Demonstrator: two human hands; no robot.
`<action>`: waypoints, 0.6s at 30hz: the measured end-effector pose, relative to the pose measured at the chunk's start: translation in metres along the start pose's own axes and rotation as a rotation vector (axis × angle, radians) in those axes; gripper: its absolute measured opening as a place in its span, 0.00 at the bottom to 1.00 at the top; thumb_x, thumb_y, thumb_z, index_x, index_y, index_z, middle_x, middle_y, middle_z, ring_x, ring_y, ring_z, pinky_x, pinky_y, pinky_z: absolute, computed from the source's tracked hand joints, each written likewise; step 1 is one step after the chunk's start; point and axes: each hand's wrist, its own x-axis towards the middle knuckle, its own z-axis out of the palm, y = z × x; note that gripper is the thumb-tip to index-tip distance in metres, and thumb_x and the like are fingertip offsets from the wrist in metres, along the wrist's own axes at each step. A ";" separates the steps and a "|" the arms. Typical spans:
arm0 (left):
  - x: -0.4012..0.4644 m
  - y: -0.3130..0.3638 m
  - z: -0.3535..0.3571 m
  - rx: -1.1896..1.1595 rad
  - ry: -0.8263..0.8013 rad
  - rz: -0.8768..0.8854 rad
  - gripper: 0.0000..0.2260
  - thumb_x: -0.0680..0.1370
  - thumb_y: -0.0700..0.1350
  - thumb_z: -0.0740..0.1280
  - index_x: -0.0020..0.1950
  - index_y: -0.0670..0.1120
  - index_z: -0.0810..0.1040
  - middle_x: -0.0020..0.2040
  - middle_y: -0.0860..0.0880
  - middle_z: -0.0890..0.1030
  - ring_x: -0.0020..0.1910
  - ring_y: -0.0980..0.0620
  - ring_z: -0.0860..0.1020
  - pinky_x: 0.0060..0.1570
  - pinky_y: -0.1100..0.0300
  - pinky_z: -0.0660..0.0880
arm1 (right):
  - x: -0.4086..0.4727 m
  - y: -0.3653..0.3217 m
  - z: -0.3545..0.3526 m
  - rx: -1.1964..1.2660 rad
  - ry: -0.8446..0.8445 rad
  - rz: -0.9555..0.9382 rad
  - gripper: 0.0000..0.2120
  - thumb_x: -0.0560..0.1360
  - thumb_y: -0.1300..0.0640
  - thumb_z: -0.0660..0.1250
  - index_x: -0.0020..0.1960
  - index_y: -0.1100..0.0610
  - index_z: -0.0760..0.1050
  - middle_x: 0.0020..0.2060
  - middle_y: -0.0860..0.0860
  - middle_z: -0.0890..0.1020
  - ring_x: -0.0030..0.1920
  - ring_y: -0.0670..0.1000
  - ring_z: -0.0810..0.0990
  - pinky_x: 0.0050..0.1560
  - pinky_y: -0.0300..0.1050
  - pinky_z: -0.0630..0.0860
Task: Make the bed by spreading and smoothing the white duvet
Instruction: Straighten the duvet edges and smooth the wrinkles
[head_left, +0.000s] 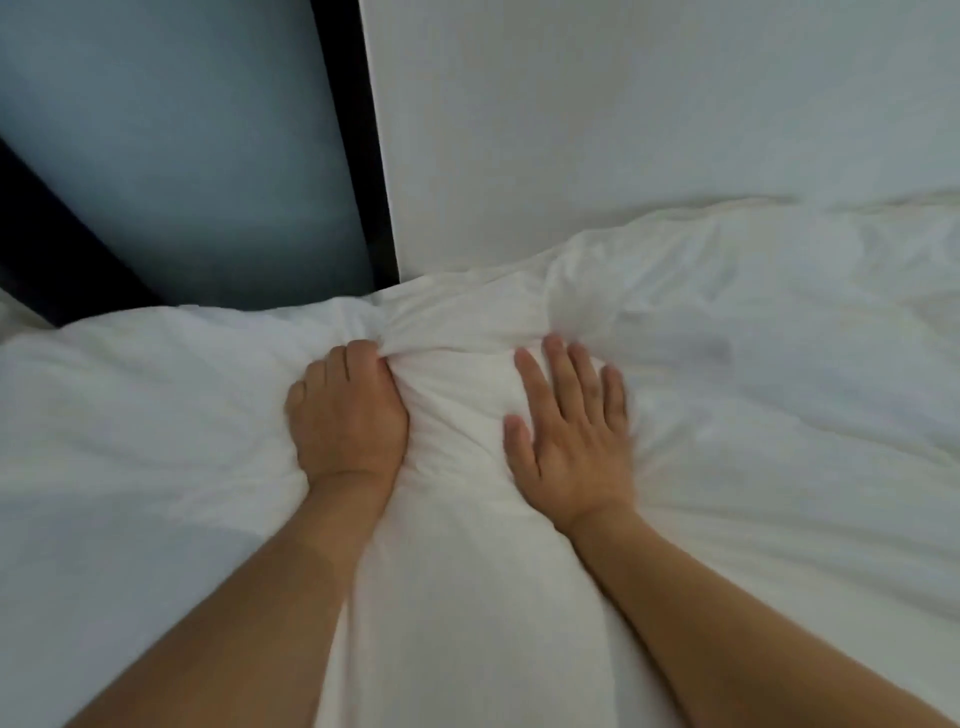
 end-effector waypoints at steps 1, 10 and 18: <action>0.008 -0.001 0.002 -0.017 0.009 0.025 0.09 0.81 0.43 0.58 0.48 0.42 0.75 0.40 0.42 0.79 0.39 0.40 0.76 0.40 0.49 0.71 | 0.006 -0.001 0.001 -0.005 0.011 -0.002 0.30 0.77 0.43 0.51 0.78 0.50 0.59 0.78 0.53 0.59 0.78 0.55 0.55 0.76 0.59 0.48; 0.025 -0.001 0.010 -0.004 -0.018 0.006 0.11 0.79 0.47 0.55 0.49 0.42 0.75 0.41 0.42 0.78 0.38 0.41 0.75 0.39 0.50 0.69 | 0.015 -0.003 0.001 -0.017 0.024 0.010 0.31 0.75 0.44 0.53 0.77 0.52 0.62 0.77 0.55 0.61 0.77 0.56 0.56 0.76 0.59 0.48; 0.023 0.005 0.011 0.010 -0.010 -0.022 0.12 0.78 0.46 0.55 0.48 0.42 0.75 0.41 0.42 0.78 0.38 0.40 0.75 0.38 0.52 0.68 | 0.015 -0.001 0.001 0.012 0.070 0.006 0.30 0.75 0.46 0.54 0.76 0.53 0.64 0.76 0.56 0.63 0.77 0.58 0.58 0.76 0.59 0.47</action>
